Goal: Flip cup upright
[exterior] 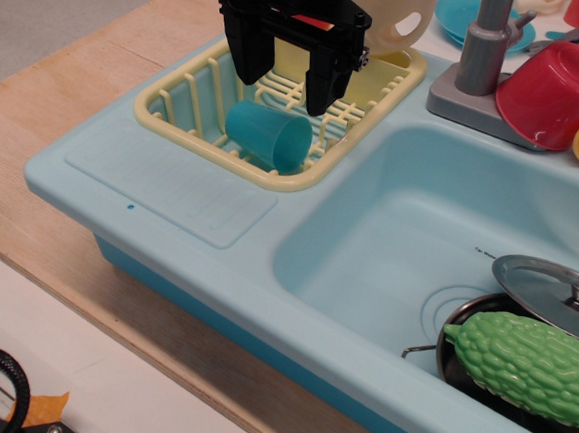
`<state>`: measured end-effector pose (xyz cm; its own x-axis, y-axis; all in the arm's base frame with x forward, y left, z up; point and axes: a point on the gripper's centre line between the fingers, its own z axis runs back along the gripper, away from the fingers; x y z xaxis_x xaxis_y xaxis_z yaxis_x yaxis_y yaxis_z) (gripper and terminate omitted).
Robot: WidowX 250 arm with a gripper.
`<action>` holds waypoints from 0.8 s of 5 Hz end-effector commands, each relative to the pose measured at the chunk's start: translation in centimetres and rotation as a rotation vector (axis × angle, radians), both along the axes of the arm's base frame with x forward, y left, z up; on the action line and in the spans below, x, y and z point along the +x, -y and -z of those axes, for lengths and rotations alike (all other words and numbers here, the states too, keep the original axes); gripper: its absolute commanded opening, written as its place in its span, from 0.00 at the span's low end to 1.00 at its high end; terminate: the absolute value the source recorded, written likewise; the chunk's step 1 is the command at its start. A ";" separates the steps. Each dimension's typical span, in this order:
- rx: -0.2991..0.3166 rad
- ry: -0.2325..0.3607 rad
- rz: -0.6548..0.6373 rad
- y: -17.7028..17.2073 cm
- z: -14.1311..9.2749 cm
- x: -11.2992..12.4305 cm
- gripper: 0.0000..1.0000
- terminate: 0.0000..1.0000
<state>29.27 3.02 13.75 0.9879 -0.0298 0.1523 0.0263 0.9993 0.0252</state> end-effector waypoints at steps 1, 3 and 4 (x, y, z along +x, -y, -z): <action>0.000 0.000 0.000 0.0 0.0 0.0 1.00 0.00; 0.095 -0.027 -0.063 0.4 0.8 0.3 1.00 0.00; 0.125 -0.052 -0.069 0.5 1.4 1.2 1.00 0.00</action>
